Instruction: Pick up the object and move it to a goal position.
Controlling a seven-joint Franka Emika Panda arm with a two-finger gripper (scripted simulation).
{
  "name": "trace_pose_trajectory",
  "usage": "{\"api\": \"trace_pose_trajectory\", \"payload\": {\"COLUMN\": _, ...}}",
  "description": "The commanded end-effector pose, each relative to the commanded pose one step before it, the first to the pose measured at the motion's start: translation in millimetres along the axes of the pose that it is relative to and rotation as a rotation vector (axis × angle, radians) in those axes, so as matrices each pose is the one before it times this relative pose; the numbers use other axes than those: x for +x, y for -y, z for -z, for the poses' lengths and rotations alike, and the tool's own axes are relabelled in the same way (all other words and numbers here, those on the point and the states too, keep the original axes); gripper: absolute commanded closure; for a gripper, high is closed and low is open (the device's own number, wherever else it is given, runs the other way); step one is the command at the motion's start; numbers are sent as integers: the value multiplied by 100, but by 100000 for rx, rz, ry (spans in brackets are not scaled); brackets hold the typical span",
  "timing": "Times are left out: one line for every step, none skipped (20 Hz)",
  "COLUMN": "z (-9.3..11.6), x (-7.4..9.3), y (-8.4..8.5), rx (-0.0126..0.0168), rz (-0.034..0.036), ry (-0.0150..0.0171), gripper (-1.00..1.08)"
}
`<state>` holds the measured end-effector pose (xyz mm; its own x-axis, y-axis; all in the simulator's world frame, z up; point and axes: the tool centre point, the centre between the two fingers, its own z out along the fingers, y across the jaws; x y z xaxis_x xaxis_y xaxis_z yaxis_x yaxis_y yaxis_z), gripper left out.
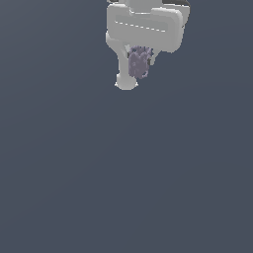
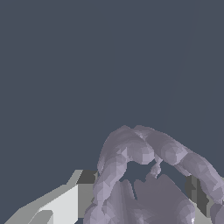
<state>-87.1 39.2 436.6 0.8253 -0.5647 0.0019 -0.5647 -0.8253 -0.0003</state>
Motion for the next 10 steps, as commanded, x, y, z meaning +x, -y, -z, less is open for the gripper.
{"api": "trace_pose_trajectory", "payload": {"z": 1440, "x": -592, "y": -119, "rx": -100, "rz": 12, "ry": 134, "gripper": 108}}
{"api": "trace_pose_trajectory", "payload": {"z": 449, "x": -163, "y": -20, "rx": 0, "rz": 0, "ry": 0, "gripper": 108}}
{"api": "trace_pose_trajectory", "payload": {"z": 393, "x": -140, "y": -14, "rx": 0, "rz": 0, "ry": 0, "gripper": 108}}
{"api": "trace_pose_trajectory", "payload": {"z": 339, "x": -117, "y": -8, "rx": 0, "rz": 0, "ry": 0, "gripper": 108}}
{"api": "trace_pose_trajectory", "payload": {"z": 283, "x": -93, "y": -5, "rx": 40, "rz": 43, "ry": 36, "gripper": 108}}
{"api": "trace_pose_trajectory", "payload": {"z": 231, "x": -76, "y": -1, "rx": 0, "rz": 0, "ry": 0, "gripper": 108}}
{"api": "trace_pose_trajectory", "payload": {"z": 179, "x": -57, "y": 1, "rx": 0, "rz": 0, "ry": 0, "gripper": 108}}
{"api": "trace_pose_trajectory", "payload": {"z": 127, "x": -39, "y": 2, "rx": 0, "rz": 0, "ry": 0, "gripper": 108}}
{"api": "trace_pose_trajectory", "payload": {"z": 75, "x": -23, "y": 2, "rx": 0, "rz": 0, "ry": 0, "gripper": 108}}
{"api": "trace_pose_trajectory", "payload": {"z": 25, "x": -7, "y": 1, "rx": 0, "rz": 0, "ry": 0, "gripper": 108}}
